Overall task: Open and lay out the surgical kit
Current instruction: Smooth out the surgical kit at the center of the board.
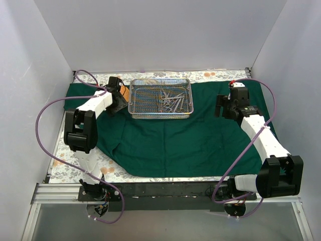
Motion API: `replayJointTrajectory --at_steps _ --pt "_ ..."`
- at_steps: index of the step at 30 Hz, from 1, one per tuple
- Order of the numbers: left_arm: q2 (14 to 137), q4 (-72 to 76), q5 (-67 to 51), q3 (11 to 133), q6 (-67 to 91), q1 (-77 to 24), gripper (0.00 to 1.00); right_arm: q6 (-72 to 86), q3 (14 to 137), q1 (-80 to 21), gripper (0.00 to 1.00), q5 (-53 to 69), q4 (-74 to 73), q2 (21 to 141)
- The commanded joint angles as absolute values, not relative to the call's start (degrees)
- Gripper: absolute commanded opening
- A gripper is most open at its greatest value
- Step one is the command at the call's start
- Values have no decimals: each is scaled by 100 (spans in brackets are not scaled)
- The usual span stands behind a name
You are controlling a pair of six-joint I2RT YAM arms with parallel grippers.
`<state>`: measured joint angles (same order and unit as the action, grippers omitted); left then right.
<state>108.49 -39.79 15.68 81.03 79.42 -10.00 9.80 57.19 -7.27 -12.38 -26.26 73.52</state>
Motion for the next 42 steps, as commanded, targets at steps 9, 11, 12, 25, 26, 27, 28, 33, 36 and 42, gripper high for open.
replayJointTrajectory --at_steps 9,11,12,25,26,27,28,33,36,42 --pt "11215 -3893 1600 8446 8165 -1090 47 712 5537 -800 97 -958 -2285 7392" --pt "11197 -3902 1600 8385 8174 -1107 41 703 5528 -800 97 -949 -2259 7400" --pt "11189 -3902 1608 8367 8174 -1107 37 712 5520 -791 97 -949 -2250 7392" --pt "10609 -4534 2504 8271 8235 -1037 0 668 5555 -800 96 -572 -2206 7409" --pt "10434 -4587 2766 8210 8235 -994 0 668 5563 -809 96 -519 -2206 7418" --pt "10346 -4640 2899 8139 8261 -863 0 685 5581 -809 96 -475 -2206 7392" --pt "10258 -4823 3066 7982 8323 -757 0 694 5581 -809 96 -379 -2206 7383" --pt "9538 -5588 3839 7384 8709 751 0 695 5581 -931 96 -229 -2180 7243" --pt "9212 -6142 4112 7102 9122 1639 0 668 5564 -1124 96 -298 -2171 7155" --pt "7982 -6794 4956 6908 9746 2959 0 238 5555 -2125 96 -1212 -2145 7067"
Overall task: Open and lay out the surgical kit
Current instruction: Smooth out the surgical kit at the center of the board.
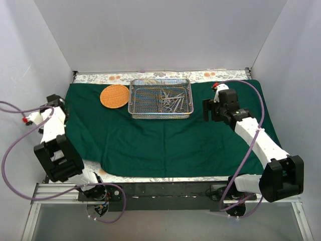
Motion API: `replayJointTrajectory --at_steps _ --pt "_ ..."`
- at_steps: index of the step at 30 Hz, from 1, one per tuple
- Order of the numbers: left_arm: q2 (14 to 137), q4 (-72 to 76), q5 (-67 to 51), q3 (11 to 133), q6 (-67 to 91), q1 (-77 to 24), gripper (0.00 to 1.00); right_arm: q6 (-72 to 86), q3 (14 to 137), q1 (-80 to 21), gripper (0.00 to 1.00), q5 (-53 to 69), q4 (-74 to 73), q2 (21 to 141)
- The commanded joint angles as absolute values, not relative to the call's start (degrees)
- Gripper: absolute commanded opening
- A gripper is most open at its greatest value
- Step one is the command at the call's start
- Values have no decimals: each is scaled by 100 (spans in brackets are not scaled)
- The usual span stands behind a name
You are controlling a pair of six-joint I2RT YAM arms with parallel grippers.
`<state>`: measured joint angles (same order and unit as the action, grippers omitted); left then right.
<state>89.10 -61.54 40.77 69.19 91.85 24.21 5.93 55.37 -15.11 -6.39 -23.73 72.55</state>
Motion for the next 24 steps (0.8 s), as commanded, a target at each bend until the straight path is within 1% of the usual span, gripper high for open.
replayJointTrajectory --at_steps 1,2,3,4,5,6,7,8,9,10,12,14,15,17,18,20,22,24 --pt "7867 -7064 5079 6969 9938 3101 1 142 5520 -2275 96 -1404 -2136 7075" --pt "7831 -7301 5559 7022 10158 3172 4 97 5502 -2563 97 -1476 -2084 7066" --pt "7805 -7513 5790 7040 10682 3182 20 62 5485 -2706 97 -1529 -2057 7066" --pt "7770 -7915 5966 7057 10983 3182 29 18 5450 -2846 97 -1564 -2057 7075" --pt "7665 -7954 6194 7058 11047 3190 39 18 5441 -3091 97 -1564 -2013 7084" --pt "7629 -7963 6240 7049 11057 3190 56 -96 5423 -3189 97 -1521 -1995 7101" --pt "7612 -7963 6240 7014 11074 3190 68 -201 5414 -3286 97 -1407 -1995 7102" --pt "7585 -7945 6205 6996 11092 3190 77 -228 5405 -3426 97 -1328 -1986 7119" --pt "7559 -7771 6135 6987 10987 3190 83 -255 5397 -3480 97 -1258 -1986 7163" --pt "7541 -7648 6065 6970 10656 3182 91 -281 5396 -3507 97 -1100 -1978 7172" --pt "7506 -7358 5803 6978 10242 3025 98 -299 5423 -3551 96 -941 -1986 7259" --pt "7523 -6936 5591 7075 9600 2753 98 -255 5458 -3559 96 -791 -1995 7347" --pt "7584 -6552 5303 7093 9302 2342 98 -220 5467 -3551 97 -748 -1986 7382" --pt "7681 -6163 4714 7067 8713 1883 98 -71 5458 -3551 97 -651 -1986 7496" --pt "7725 -5813 4476 7032 8632 1402 98 -44 5458 -3559 97 -624 -1995 7549" --pt "8031 -5443 3573 6778 8744 960 98 262 5414 -3560 97 -598 -2179 7742" --pt "8321 -5116 3071 6628 8824 844 98 439 5335 -3560 97 -537 -2346 7822" --pt "8498 -4854 2884 6383 8859 826 98 553 5213 -3542 97 -527 -2364 7857"
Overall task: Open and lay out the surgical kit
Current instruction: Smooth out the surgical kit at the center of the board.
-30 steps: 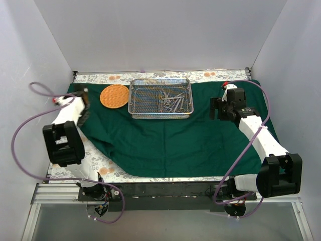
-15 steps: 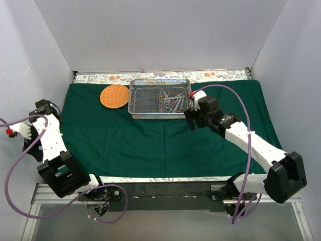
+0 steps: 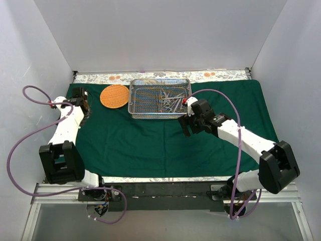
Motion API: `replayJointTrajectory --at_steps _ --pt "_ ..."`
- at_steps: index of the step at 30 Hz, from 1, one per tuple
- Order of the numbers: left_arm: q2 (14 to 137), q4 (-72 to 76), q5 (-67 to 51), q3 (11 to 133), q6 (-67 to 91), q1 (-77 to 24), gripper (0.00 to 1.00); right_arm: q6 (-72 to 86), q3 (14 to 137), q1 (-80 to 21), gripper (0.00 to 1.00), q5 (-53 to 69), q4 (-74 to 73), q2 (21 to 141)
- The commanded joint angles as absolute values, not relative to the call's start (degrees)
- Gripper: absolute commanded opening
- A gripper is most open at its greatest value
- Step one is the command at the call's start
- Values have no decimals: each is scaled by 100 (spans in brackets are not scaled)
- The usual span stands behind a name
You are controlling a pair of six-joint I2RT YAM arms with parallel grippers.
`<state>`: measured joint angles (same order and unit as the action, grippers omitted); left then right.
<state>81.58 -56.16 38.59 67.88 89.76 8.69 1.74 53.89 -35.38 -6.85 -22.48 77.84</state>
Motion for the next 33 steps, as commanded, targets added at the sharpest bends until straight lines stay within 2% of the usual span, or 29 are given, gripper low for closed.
replayJointTrajectory --at_steps 1,8,17,33 --pt "8551 -4756 2822 6268 8868 835 98 658 5055 -3551 97 -536 -2373 7857" --pt "9052 -4614 2777 5599 9237 905 98 1028 4781 -3498 98 -519 -2689 8077" --pt "9062 -4640 2189 4765 9422 2029 98 1248 4536 -3366 99 -317 -3287 8455" --pt "8464 -5123 2803 4535 9369 2786 98 1477 3902 -3156 99 237 -4060 7972"
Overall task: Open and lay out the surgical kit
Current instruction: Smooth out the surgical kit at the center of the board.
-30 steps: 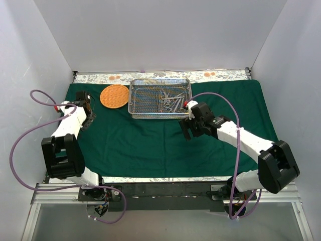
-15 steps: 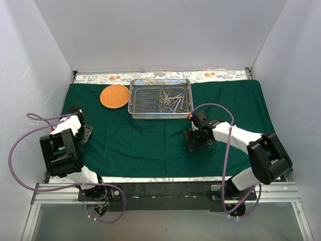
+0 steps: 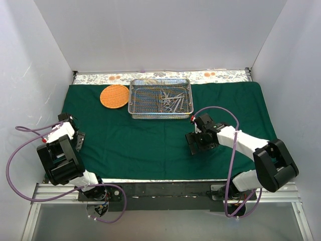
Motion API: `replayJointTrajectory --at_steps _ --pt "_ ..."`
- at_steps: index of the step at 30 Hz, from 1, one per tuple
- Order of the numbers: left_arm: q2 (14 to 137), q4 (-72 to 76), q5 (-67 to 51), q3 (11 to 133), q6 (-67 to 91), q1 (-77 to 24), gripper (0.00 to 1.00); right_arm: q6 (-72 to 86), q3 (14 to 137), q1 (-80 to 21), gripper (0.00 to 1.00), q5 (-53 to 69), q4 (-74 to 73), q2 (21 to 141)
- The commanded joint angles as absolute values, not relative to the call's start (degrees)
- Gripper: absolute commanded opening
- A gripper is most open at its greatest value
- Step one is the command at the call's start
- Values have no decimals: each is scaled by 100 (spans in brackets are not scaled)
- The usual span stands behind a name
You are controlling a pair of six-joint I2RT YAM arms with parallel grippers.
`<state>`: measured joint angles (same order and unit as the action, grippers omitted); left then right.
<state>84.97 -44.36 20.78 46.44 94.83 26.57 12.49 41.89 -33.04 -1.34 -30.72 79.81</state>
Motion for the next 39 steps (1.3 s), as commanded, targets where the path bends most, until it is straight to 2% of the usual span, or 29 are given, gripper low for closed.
replayJointTrajectory --at_steps 1,10,17,23,28,34,39 --pt "8455 -5194 2821 4674 9421 2786 98 1477 3946 -3016 99 246 -4095 7963" --pt "8209 -5204 2524 5369 9370 2690 98 1151 4622 -1532 98 291 -3842 7585" --pt "8726 -4633 2295 6125 9167 1741 98 1634 5361 -678 98 -343 -3026 8207" --pt "9465 -4114 2021 6486 8904 1705 98 1854 5520 -229 98 -659 -2497 8780" --pt "9817 -4104 2258 6399 8912 1705 98 2118 5213 166 98 -668 -2364 8833" --pt "9695 -4333 2680 5810 9070 1819 98 2426 4536 711 98 -484 -2452 8561" --pt "9370 -4377 2786 5126 9000 2504 98 2575 4105 1229 99 -483 -2610 8359"
